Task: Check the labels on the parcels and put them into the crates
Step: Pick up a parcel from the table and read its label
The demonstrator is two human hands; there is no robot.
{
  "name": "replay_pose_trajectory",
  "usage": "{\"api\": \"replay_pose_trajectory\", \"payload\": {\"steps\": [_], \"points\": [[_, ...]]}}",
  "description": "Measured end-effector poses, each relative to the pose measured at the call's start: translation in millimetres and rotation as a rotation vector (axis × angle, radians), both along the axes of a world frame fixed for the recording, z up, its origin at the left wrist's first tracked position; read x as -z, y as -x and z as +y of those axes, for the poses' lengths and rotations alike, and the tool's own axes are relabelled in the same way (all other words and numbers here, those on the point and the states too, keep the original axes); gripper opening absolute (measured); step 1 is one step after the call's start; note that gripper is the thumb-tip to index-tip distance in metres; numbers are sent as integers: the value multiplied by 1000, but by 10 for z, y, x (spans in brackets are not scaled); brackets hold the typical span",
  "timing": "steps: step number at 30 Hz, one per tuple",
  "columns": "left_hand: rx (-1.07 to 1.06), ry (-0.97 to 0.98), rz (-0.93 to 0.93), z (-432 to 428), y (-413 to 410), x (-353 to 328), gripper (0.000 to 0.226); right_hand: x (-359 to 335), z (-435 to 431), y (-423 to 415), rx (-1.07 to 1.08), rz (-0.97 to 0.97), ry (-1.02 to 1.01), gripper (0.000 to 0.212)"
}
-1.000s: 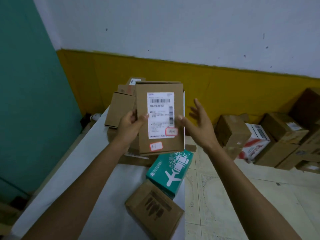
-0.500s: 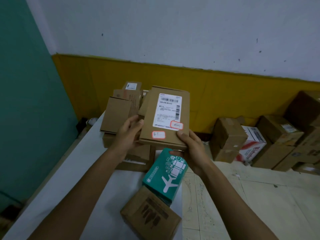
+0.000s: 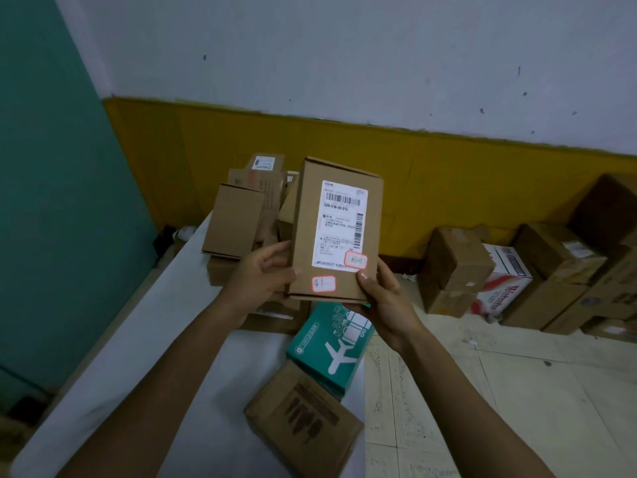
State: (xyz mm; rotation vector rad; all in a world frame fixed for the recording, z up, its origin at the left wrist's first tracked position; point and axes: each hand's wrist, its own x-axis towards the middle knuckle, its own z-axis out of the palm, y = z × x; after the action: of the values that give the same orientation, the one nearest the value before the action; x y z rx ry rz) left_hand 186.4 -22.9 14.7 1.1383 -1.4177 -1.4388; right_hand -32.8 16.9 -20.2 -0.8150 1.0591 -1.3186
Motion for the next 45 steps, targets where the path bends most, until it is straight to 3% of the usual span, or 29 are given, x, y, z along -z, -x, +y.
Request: {"api": "replay_pose_trajectory", "payload": {"steps": [15,23,35,38,45], "points": [[19,-71,37,-65,-281,73,59,-23,-51,-244,51,62,5,50],[-273,-54,87,474,-779,205,33,-67,24,-727,-212,-7,17,56],[-1096,-95,124,3131,-1765,297,28,153,1108,-2373,-1008,73,28,54],[-1311,-66,127,3967,-2019,188,29,122,1661,-2875,-1224,75,49,60],[-1710,28,99,6124,-2342,100,27,229,3501,-3877,-1597,55,4,51]]}}
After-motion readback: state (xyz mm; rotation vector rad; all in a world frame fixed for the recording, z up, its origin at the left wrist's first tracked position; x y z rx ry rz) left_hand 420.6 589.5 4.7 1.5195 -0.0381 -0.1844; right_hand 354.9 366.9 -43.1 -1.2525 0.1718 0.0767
